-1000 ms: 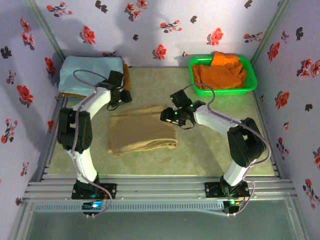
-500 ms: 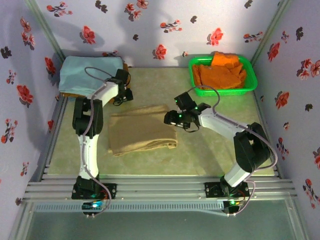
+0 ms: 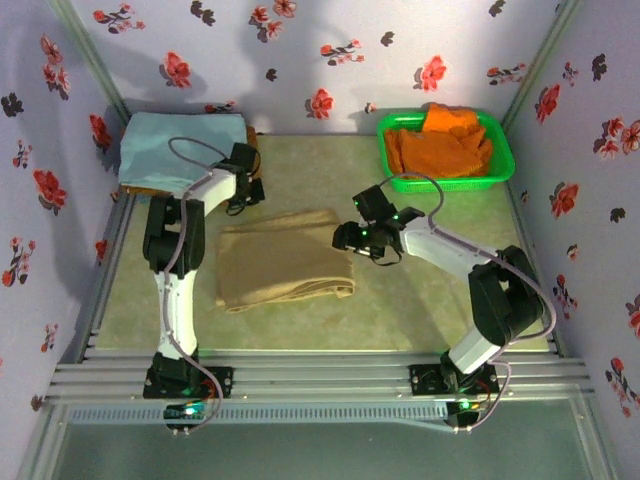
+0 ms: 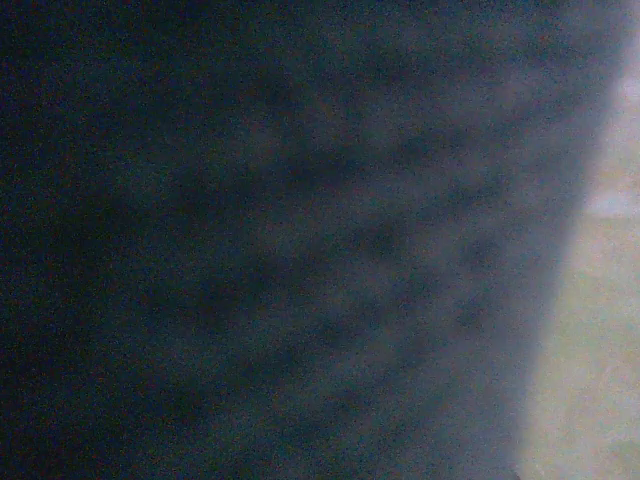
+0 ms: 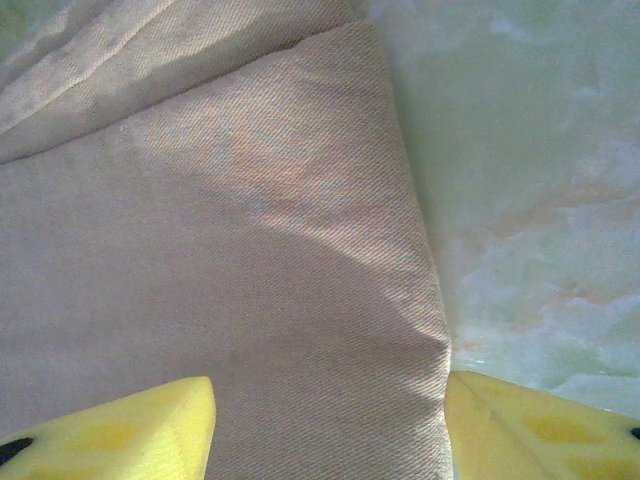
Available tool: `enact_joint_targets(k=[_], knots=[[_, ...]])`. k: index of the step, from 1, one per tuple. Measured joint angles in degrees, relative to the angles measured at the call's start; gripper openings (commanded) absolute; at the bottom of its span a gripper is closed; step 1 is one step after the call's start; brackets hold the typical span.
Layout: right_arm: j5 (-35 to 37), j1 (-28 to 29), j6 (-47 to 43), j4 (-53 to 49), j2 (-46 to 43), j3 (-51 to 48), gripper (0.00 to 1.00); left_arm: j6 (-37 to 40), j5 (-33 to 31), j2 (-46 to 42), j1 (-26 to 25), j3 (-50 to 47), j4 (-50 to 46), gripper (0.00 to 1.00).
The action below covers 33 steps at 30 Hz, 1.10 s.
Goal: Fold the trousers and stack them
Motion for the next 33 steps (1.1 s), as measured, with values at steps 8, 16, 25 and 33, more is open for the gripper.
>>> enact_joint_targets(k=[8,16,25,33], knots=[[0.02,-0.79,0.02,0.44,-0.9,-2.03,0.62,-1.01,-3.58,-4.28,-7.56,-5.51,2.97,0.0],[0.15,-1.7,-0.17,0.59,-3.65,-4.68,0.67,-3.65,-1.09,-4.72,-15.52,-6.38,4.17,0.66],[0.17,-2.16,-4.83,-0.02,-4.37,-5.75,0.73,-3.45,4.76,-24.3,-15.87,-12.52,0.96,0.99],[-2.01,-2.14,-7.61,0.9,-0.87,-5.62,0.77,-6.75,8.74,-47.87,-2.16,-32.98,-3.21,0.99]])
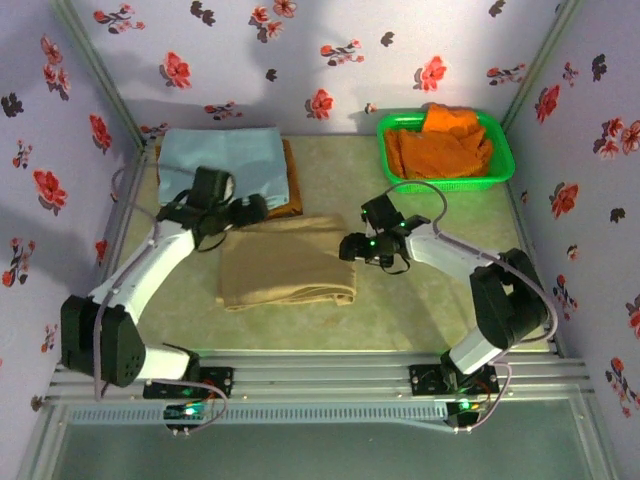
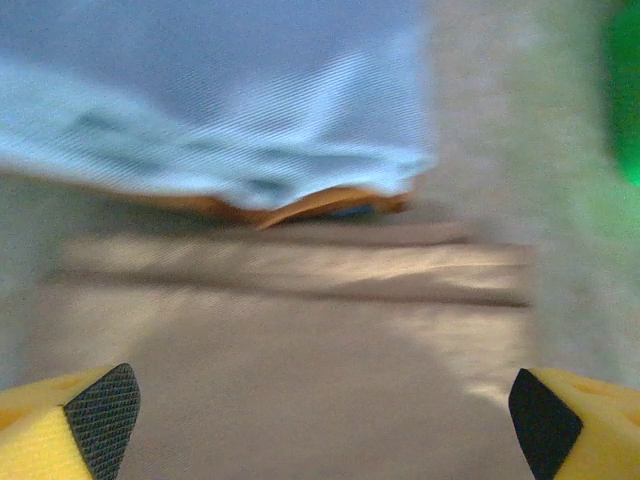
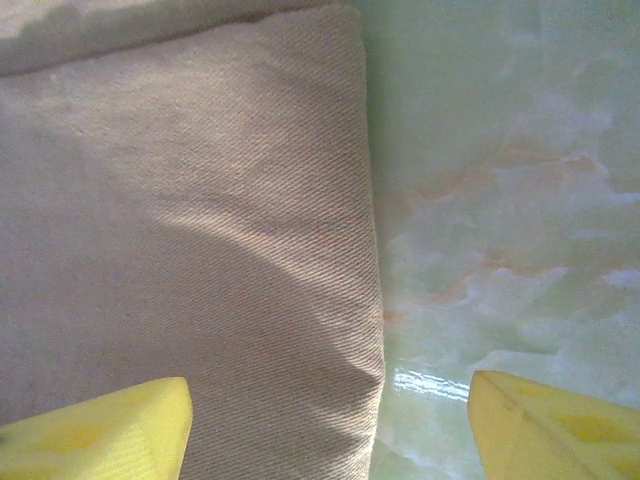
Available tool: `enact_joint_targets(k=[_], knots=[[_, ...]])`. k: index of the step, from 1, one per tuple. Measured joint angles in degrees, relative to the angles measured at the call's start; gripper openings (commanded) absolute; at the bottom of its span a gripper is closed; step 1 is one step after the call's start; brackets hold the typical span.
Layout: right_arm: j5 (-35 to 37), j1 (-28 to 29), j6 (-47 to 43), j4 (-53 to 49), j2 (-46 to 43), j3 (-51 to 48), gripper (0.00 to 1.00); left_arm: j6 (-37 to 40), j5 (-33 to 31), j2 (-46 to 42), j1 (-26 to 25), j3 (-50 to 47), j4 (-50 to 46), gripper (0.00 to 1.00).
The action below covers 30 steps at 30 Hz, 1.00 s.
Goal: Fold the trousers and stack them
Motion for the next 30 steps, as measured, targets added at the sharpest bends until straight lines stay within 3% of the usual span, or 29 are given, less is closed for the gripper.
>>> enact_joint_targets(k=[2,5,8,15,21,25,27,30], knots=[[-0.61,0.0,-0.31,0.59,1.33,0.11,0.79,-0.72,1.14,-0.94,5.09,-6.14,-1.92,0.98],[-1.07,0.0,-0.55,1.31,2.91,0.31,0.79,-1.07,3.1,-0.92,8.5,-11.5,-3.65,0.95],[-2.49,0.0,-0.52,3.13,4.87,0.39,0.78,-1.07,5.95,0.52,10.73,-13.14,-3.43,0.87],[-7.43,-0.5,1.38,7.23,9.25,0.17,0.69,-1.03,13.51,9.46,12.61,-14.71,3.5,0.82],[-7.82,-1.68,3.78,9.31,9.2,-1.7,0.41,-1.2,17.68,10.16,12.68,-16.85,8.39,0.72],[-7.96,-2.23,5.64,10.91,9.31,-2.86,0.27,-2.05,20.02,10.08,12.68,-18.91,12.24,0.62],[-8.37,-2.27,6.25,11.93,9.35,-3.28,0.21,-2.32,20.74,9.81,12.66,-19.67,13.49,0.52],[-9.57,-2.16,6.69,14.21,9.94,-3.85,0.11,-2.67,20.9,8.98,12.61,-21.16,14.1,0.26]])
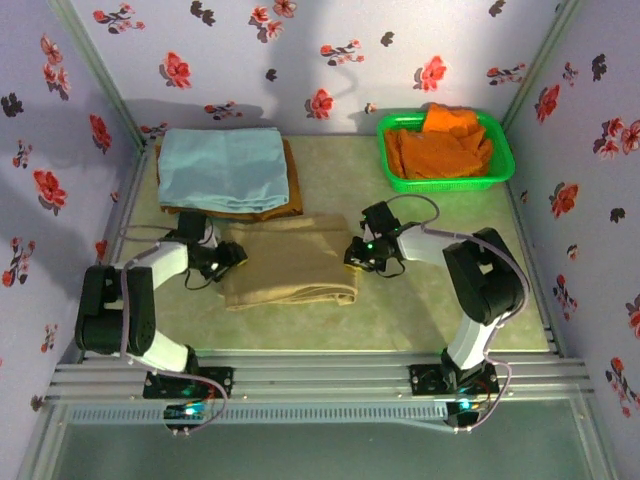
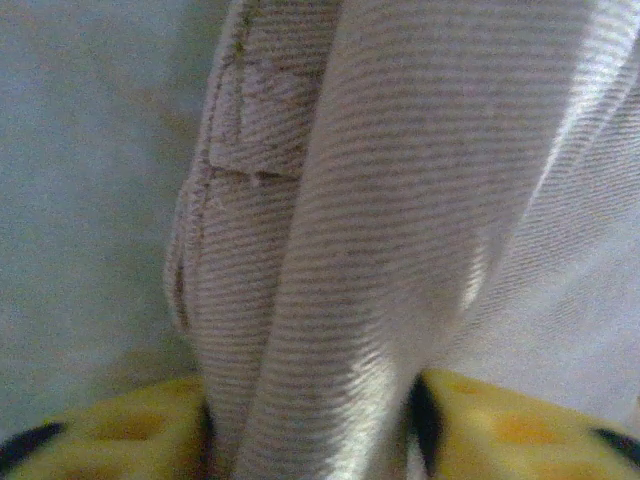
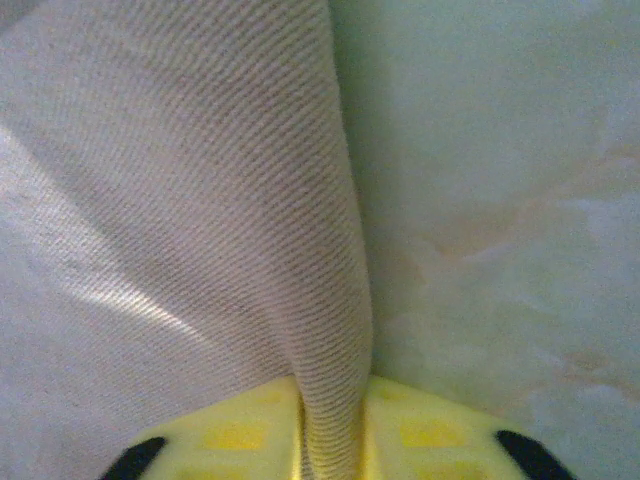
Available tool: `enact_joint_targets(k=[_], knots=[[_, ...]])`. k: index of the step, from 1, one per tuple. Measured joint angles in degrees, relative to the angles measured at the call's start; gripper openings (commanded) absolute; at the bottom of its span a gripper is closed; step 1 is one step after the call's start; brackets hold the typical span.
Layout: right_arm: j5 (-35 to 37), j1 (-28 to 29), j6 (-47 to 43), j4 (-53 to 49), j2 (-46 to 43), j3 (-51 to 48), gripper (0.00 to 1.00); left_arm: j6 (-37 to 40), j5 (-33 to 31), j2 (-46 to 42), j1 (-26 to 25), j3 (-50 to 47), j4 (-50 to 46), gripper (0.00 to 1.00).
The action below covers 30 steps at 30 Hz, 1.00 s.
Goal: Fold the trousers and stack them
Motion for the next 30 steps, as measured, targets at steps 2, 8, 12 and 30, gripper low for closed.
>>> enact_joint_targets(k=[2,8,12,30], knots=[[-1.9,0.9,0.57,2.78,0.63,-0.31,0.05,0.02,0.17,-0.66,-0.07,-0.76,-0.22,0.13],[-2.99,2.23,1.27,4.37,-0.39,-1.16,0.0,-0.04,-0.44,-5.18,-0.31,-0.81,-3.23,0.0],[-1.95,2.25,1.4,2.19,-4.55,-1.18,0.0,0.09,-1.97,-9.88,-2.01,1.64,-8.68,0.0],[3.56,2.93,1.4,-9.09,-20.9,-0.55,0.0,0.15,-5.53,-20.22,-8.81,15.17,-25.22,0.0]])
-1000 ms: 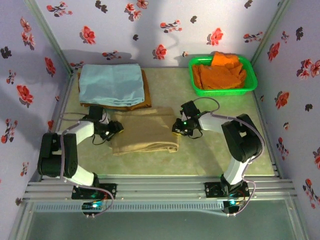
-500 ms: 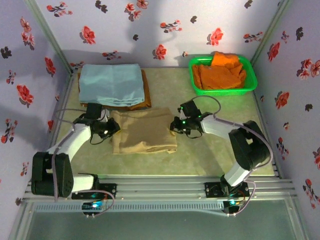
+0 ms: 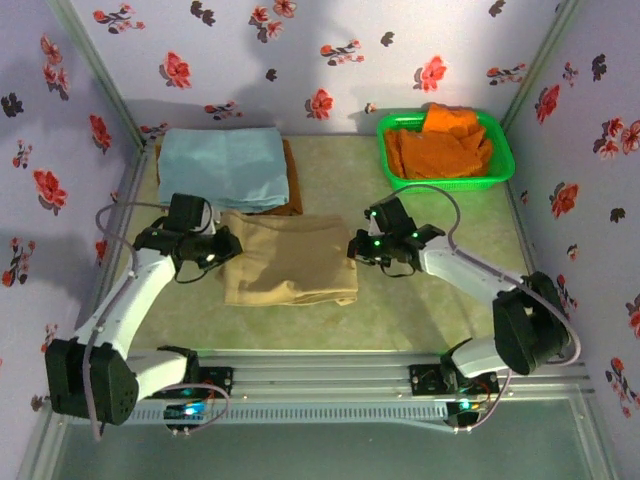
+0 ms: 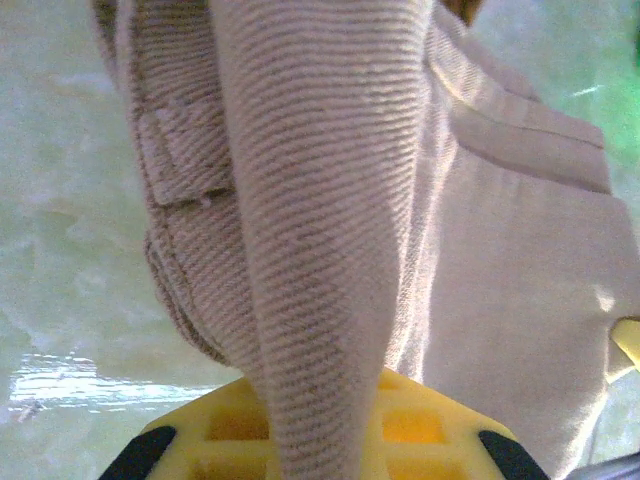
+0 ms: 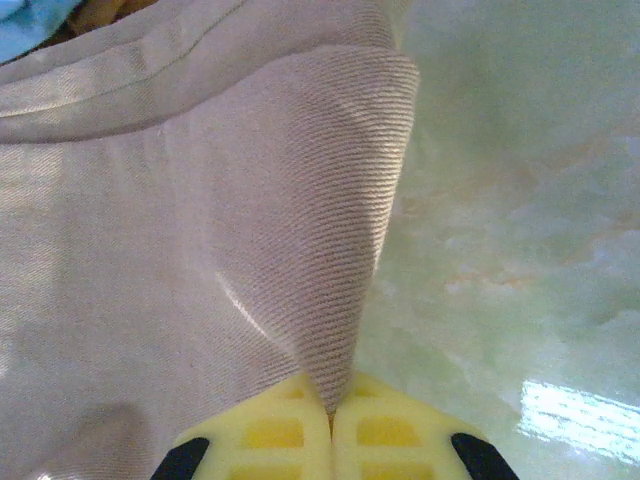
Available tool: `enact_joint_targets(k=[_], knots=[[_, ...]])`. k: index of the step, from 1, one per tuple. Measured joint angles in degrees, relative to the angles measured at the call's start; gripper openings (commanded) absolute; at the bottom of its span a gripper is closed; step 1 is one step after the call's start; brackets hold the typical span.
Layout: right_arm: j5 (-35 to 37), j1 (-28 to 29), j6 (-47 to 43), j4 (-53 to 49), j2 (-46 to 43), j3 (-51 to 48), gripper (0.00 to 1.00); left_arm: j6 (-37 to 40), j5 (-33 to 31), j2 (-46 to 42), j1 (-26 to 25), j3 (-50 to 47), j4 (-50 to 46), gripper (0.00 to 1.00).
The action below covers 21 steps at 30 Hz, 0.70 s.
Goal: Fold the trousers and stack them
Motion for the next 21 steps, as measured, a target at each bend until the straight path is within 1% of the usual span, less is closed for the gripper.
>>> enact_joint_targets(k=[2,5,10,13,15,18,21], knots=[[0.39,0.26,-0.13,-2.56,-2.27,1.79,0.0,0.2,-0.2,-0.15,-1.29,4.46,-2.14,0.0],[1.29,0.81,-0.63,-5.62,-4.46,6.56,0.0,0.98,-0.37,-0.13,-1.7,11.5,-4.55,0.0],[2.86,1.57,-2.23,-9.18,-4.04,16.52,0.0,3.58,-1.27,3.1,-1.6,22.73,-8.57,0.0],[3.34,1.6,-3.5,-10.49,-0.48,23.85,0.0,5.97,-2.32,7.32,-1.01,29.88,-11.63,0.0],[3.63,1.6,-4.15,-10.86,3.43,28.98,0.0,7.69,-2.82,10.03,0.57,33.97,-13.0,0.0],[3.82,1.6,-5.03,-11.39,11.39,37.29,0.0,10.36,-3.43,14.08,5.27,38.6,-13.4,0.0],[3.78,1.6,-5.18,-11.34,19.78,44.85,0.0,12.52,-3.82,17.42,10.1,39.95,-11.3,0.0]])
